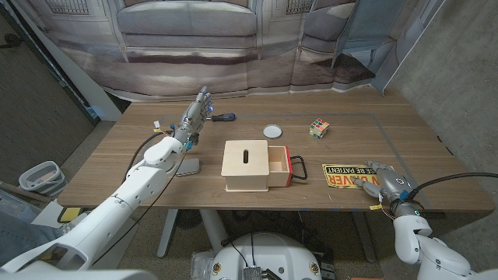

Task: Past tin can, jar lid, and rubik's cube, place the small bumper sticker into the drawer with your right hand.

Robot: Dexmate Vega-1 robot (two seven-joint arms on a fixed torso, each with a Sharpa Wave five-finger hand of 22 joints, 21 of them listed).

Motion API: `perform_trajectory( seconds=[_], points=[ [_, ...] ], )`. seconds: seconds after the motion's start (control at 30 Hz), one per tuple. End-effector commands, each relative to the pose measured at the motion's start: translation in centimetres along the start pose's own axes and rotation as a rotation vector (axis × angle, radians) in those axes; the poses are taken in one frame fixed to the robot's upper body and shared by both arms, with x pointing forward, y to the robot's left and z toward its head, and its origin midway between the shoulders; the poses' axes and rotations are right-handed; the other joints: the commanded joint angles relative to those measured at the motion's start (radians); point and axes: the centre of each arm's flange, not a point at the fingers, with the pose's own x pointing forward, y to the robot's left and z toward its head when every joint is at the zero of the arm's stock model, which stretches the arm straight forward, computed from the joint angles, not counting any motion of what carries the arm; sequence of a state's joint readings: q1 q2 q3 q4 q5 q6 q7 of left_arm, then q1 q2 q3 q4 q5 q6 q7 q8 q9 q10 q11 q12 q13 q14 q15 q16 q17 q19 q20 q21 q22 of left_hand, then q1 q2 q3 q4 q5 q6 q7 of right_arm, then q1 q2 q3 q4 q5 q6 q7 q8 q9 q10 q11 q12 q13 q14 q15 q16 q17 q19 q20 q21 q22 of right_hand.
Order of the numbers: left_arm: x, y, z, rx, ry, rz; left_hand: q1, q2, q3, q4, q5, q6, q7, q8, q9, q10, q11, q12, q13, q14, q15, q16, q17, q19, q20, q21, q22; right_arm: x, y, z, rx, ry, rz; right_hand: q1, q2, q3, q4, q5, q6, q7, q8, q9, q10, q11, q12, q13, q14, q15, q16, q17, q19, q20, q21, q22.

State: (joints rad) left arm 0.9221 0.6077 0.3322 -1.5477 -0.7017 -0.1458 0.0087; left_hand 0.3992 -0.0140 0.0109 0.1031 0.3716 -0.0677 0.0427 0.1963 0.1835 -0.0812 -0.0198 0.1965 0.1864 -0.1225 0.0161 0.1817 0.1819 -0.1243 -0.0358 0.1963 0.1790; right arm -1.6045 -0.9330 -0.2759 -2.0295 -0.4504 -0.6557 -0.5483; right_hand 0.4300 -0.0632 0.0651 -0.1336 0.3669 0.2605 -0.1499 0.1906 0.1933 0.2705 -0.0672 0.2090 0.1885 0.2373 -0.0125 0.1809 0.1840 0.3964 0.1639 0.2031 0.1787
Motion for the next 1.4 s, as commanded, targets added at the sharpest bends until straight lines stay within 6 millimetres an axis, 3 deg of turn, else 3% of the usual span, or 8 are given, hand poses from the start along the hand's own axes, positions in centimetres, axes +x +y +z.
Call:
perform_trajectory(
  seconds=[0.03,0.33,0.5,0.67,0.87,0.97,1.07,1.4],
  points=[
    [0.2,0.2,0.0,-0.001,0.000,0.005,0.004,0.008,-0.009,0.002,0.005,-0.001,-0.003,0.001,0.002,-0.005,0.007,0.003,0.000,-0.008,0.000,0.005,0.001,-0.005,-0.013,0.002,0.003,0.3,0.4,-0.2,0.019,0.012,0.012,0.017,0.000,0.001,-0.008,0.012,0.007,-0.002,0.008,0.002,-0.004,0.001,0.004,0.003,-0.005,-0.010,0.002,0.002,0.020,-0.008,0.010,0.004],
    [0.2,0.2,-0.4,-0.009,0.005,0.008,0.005,0.008,-0.011,0.002,0.005,-0.001,-0.003,0.001,0.002,-0.007,0.004,0.002,0.000,-0.008,0.000,0.005,0.001,-0.005,-0.012,0.003,0.003,0.8,0.6,0.0,0.015,0.008,0.025,0.055,0.010,0.012,-0.016,0.023,0.018,-0.004,0.013,0.002,0.000,0.006,0.008,0.003,0.017,-0.029,0.012,0.003,0.066,-0.048,0.022,0.005],
    [0.2,0.2,-0.5,-0.011,0.006,0.007,0.005,0.009,-0.012,0.002,0.005,-0.001,-0.004,0.000,0.003,-0.007,0.005,0.003,0.000,-0.008,0.000,0.005,0.001,-0.006,-0.011,0.002,0.003,0.9,0.7,0.1,0.012,0.004,0.025,0.096,0.022,0.025,-0.021,0.029,0.036,-0.005,0.019,0.002,0.020,0.012,0.017,0.004,0.047,-0.041,0.019,0.004,0.118,-0.093,0.034,0.006],
    [0.2,0.3,-0.8,-0.016,0.010,0.011,0.005,0.009,-0.014,0.002,0.005,-0.001,-0.004,0.000,0.003,-0.007,0.003,0.003,0.000,-0.008,0.000,0.005,0.001,-0.008,-0.010,0.002,0.003,0.9,0.7,0.1,0.013,0.001,0.025,0.143,0.031,0.037,-0.024,0.029,0.070,-0.005,0.025,0.002,0.063,0.015,0.032,0.004,0.104,-0.058,0.030,0.005,0.193,-0.166,0.050,0.006],
    [0.1,0.3,-0.8,-0.015,0.014,0.010,0.005,0.010,-0.015,0.002,0.005,-0.001,-0.004,0.000,0.003,-0.008,0.002,0.003,0.000,-0.008,-0.001,0.005,0.001,-0.008,-0.010,0.002,0.003,1.0,0.6,0.2,0.010,-0.002,0.019,0.171,0.040,0.046,-0.023,0.027,0.100,-0.008,0.032,0.002,0.091,0.015,0.040,0.004,0.139,-0.075,0.036,0.007,0.239,-0.197,0.060,0.006],
    [0.1,0.3,-0.8,-0.013,0.012,0.009,0.006,0.010,-0.016,0.002,0.005,-0.001,-0.004,0.000,0.003,-0.008,0.004,0.003,0.000,-0.008,-0.001,0.005,0.001,-0.008,-0.010,0.002,0.003,0.9,0.6,0.2,0.012,-0.005,0.008,0.204,0.058,0.059,-0.023,0.022,0.135,-0.008,0.039,0.002,0.124,0.007,0.050,0.004,0.176,-0.091,0.041,0.008,0.275,-0.225,0.066,0.007],
    [0.1,0.3,-0.8,-0.013,0.014,0.008,0.006,0.010,-0.017,0.002,0.005,-0.001,-0.004,0.000,0.003,-0.007,0.003,0.003,0.000,-0.008,-0.001,0.005,0.001,-0.008,-0.010,0.003,0.003,0.8,0.5,0.3,0.011,-0.014,-0.009,0.250,0.075,0.076,-0.029,0.014,0.160,-0.009,0.041,0.002,0.159,-0.001,0.060,0.004,0.220,-0.108,0.047,0.009,0.306,-0.269,0.069,0.007],
    [-0.1,0.2,-1.0,-0.019,0.011,0.004,0.006,0.011,-0.019,0.002,0.005,-0.002,-0.006,0.000,0.003,-0.007,0.001,0.003,0.000,-0.008,-0.001,0.005,0.001,-0.009,-0.008,0.003,0.003,0.2,0.2,0.6,0.004,-0.035,-0.067,0.356,0.118,0.117,-0.034,-0.011,0.228,-0.016,0.049,0.003,0.241,0.021,0.078,0.002,0.316,-0.146,0.059,0.011,0.375,-0.321,0.084,0.010]
  ],
)
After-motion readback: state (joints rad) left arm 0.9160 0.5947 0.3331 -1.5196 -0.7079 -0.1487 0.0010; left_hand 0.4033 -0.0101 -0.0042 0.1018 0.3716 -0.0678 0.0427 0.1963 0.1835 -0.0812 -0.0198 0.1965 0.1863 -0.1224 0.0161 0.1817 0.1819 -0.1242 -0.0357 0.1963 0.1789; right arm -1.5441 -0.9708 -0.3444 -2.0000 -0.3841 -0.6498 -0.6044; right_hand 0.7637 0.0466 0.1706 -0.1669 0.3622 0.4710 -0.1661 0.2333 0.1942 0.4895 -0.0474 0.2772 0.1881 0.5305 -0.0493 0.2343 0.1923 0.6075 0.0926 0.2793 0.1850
